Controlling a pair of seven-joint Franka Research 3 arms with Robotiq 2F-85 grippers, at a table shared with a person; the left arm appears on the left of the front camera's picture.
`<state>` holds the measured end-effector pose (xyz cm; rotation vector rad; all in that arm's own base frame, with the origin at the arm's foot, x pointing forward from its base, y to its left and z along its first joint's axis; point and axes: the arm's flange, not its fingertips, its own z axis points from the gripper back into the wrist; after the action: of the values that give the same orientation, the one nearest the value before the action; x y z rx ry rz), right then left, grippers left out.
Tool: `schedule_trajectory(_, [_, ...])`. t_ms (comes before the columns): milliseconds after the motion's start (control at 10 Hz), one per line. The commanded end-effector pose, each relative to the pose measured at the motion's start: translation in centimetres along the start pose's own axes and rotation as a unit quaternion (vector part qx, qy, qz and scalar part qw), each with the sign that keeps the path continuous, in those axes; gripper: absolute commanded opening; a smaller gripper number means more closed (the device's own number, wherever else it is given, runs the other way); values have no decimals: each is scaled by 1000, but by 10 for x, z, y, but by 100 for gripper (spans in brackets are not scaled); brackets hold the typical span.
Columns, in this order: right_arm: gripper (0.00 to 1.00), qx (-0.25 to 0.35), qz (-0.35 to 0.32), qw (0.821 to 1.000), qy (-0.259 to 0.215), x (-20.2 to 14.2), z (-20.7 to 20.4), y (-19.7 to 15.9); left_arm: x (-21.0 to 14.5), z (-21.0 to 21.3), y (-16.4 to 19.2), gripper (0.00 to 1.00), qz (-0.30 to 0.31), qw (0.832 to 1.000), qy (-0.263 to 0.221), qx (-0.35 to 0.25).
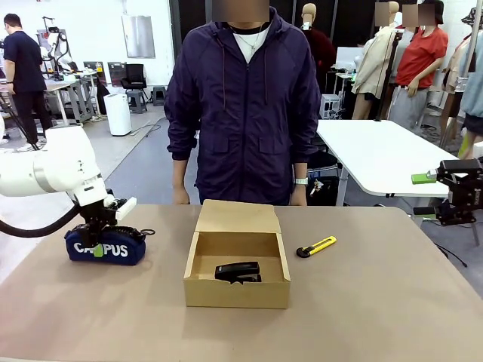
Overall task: Pack the items into the box.
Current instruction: Pick up the item indicated by the person and place it inside the Mailer Box.
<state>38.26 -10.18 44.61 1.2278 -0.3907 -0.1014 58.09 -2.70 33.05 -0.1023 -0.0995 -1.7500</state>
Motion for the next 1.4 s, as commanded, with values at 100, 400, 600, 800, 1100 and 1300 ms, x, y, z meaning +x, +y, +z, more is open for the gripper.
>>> schedule_trajectory(100, [100,0,5,1000,5,1,3,1,-1,2,4,0,9,1000,8,-13])
schedule_trajectory(400, [100,0,5,1000,5,1,3,1,3,0,8,0,11,999,32,-10])
schedule_trajectory(600, [100,0,5,1000,5,1,3,1,5,2,6,0,17,999,39,-7])
schedule_trajectory(800, [100,0,5,1000,5,1,3,1,5,3,5,0,23,999,41,-6])
schedule_trajectory(1100, [100,0,5,1000,5,1,3,1,7,6,4,0,24,999,44,-2])
schedule_trajectory(1300, [100,0,5,1000,5,1,3,1,10,22,-2,0,61,998,16,9])
